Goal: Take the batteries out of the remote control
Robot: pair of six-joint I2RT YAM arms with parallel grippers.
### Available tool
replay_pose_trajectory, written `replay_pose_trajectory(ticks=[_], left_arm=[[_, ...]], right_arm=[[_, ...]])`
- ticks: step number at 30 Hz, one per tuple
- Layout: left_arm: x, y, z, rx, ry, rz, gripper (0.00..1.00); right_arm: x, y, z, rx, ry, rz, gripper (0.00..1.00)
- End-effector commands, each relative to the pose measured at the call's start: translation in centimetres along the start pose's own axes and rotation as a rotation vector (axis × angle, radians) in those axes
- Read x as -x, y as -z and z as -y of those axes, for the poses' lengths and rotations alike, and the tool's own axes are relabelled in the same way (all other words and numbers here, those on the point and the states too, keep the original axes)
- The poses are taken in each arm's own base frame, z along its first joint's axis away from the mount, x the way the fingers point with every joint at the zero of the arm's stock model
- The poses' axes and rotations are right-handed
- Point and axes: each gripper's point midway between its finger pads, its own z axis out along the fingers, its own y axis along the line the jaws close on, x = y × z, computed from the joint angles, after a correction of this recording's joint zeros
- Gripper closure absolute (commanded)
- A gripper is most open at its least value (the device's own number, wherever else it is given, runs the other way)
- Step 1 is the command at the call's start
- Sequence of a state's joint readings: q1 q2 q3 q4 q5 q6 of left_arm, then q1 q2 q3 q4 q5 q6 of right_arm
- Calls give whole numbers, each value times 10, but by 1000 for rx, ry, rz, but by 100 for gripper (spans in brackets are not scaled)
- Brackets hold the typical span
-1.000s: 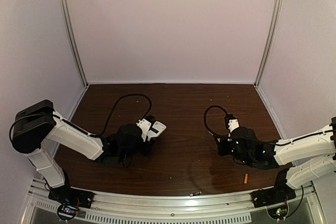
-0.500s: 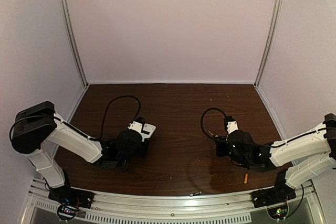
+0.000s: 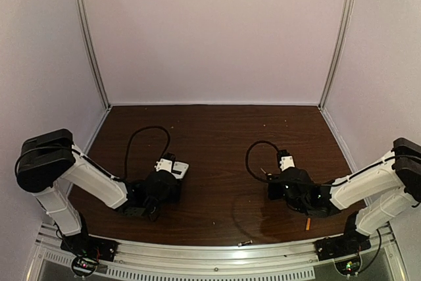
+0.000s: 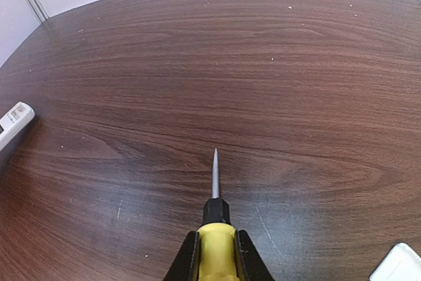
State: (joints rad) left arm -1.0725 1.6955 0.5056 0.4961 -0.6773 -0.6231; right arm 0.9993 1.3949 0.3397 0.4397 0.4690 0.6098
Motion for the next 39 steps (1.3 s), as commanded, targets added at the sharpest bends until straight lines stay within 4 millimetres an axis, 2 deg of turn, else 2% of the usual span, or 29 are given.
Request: replay_pose_trajectory(ticks=[1, 8, 10, 20, 26, 28, 31, 39], left_arm=[[-4, 2, -5, 31, 51, 19, 64], [-8, 7, -11, 69, 54, 4, 15], [-7, 9, -11, 70, 53, -5, 4], [9, 35, -19, 86, 27, -17, 3], [16, 55, -25, 29, 29, -15, 3], [18, 62, -26, 3, 32, -9, 2], [19, 66, -27, -1, 15, -11, 3], [22, 74, -28, -13, 10, -24, 3]], right_arm=[[7, -4, -8, 6, -21, 28, 100], [2, -14, -11, -14, 5, 15, 100], [1, -17, -12, -21, 9, 11, 100], [4, -18, -2, -89, 30, 25, 100], [-3, -18, 0, -82, 24, 12, 88], [-6, -18, 3, -88, 27, 7, 86], [-8, -17, 4, -83, 24, 3, 85], [-5, -14, -4, -47, 23, -11, 71]])
